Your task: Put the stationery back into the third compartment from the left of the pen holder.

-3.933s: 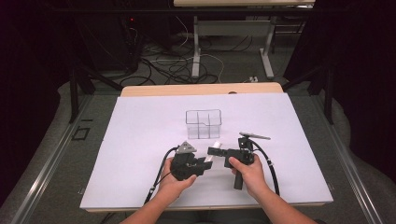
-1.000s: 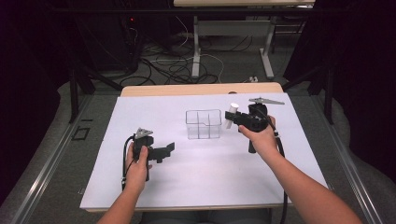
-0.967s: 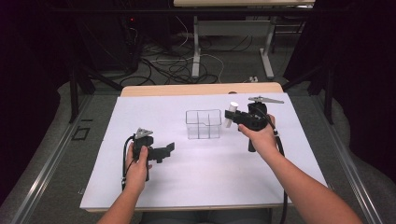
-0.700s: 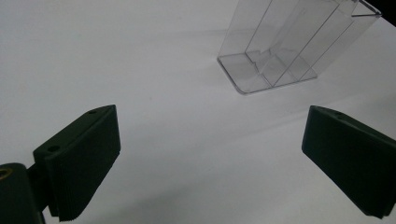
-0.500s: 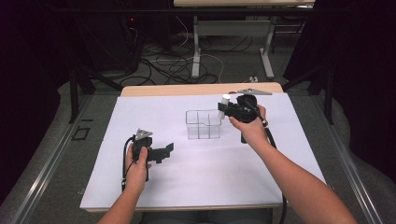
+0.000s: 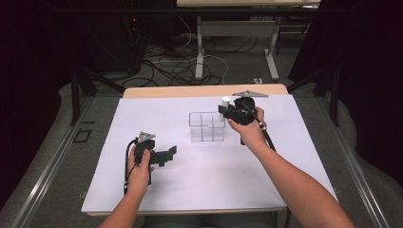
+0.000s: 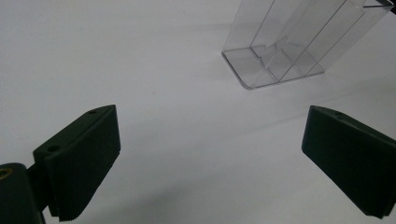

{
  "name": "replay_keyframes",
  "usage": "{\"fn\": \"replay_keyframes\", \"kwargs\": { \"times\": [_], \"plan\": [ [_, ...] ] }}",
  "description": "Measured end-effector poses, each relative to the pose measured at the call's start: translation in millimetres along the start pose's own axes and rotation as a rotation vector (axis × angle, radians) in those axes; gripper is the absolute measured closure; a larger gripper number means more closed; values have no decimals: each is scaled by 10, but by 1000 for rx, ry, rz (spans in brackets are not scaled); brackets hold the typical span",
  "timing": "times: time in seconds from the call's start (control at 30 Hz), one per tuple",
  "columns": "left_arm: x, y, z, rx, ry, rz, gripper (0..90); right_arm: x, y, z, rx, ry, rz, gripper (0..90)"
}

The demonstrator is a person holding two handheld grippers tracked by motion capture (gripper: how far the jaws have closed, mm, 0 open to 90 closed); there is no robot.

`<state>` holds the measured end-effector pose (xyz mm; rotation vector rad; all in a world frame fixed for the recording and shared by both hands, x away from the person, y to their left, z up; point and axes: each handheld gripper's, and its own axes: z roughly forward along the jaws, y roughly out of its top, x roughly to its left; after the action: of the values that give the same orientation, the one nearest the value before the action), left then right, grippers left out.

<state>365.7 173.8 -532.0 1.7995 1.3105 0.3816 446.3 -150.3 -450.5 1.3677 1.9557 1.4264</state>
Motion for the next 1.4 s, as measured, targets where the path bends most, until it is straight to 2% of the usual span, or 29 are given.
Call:
{"fn": "replay_keyframes", "kwargs": {
  "times": [0.47,0.93,1.13,1.2,1.27,1.4],
  "plan": [
    [12,-1,-3,1,5,-9,45,106,-65,172,40,-9,-38,678],
    [21,-4,4,8,8,-12,45,90,-146,305,112,-37,-59,677],
    [26,-5,1,4,9,-13,45,87,-159,324,121,-39,-62,676],
    [27,-5,1,3,7,-16,46,81,-160,321,119,-40,-79,673],
    [27,-5,-3,3,8,-19,46,77,-160,307,111,-45,-83,633],
    [32,-6,-7,3,10,-22,45,64,-145,248,77,-13,-84,492]
  ]
}}
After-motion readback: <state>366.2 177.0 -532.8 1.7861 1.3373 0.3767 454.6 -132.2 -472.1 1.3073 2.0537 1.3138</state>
